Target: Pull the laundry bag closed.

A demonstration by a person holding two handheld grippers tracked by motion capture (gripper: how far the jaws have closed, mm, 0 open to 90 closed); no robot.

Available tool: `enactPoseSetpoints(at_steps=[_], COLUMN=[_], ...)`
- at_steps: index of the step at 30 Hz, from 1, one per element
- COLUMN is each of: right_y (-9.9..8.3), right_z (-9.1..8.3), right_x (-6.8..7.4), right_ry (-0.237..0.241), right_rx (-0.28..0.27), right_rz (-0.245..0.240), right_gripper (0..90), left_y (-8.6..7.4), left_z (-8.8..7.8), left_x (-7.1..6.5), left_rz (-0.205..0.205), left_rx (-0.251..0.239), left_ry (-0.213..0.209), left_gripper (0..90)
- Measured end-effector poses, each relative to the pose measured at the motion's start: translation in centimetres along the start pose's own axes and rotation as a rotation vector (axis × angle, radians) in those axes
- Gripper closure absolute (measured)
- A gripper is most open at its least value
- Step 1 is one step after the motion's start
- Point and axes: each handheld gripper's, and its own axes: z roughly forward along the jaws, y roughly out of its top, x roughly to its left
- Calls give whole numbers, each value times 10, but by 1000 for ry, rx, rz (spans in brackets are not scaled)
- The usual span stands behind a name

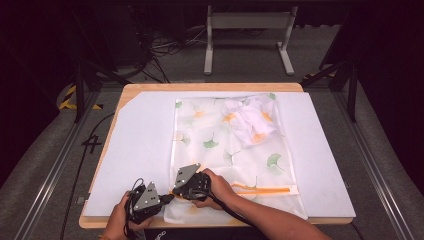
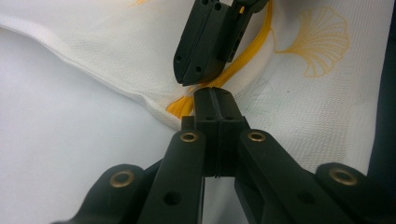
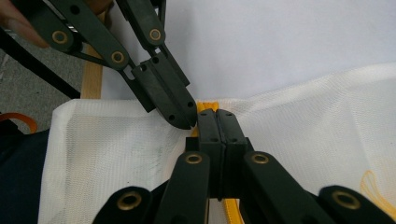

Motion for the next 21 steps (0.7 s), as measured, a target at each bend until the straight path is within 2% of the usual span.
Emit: enactPoseSetpoints(at_steps=[3, 6, 21], right_y=[0, -1, -9], right_z=[-1, -3, -13], right_x=[1, 2, 1], right_ry=[-3, -8, -15], right_rx=[0, 0, 15], right_rz=[-10, -20, -28], right_gripper=[900, 900, 900], left_y=[-1, -1, -1], left_z=[0, 0, 0], left_x=[1, 2, 2], left_rz=[-33, -41, -39], left_rx=[-5, -5, -4], left_ry=[-8, -9, -10], left_gripper=[900, 900, 900])
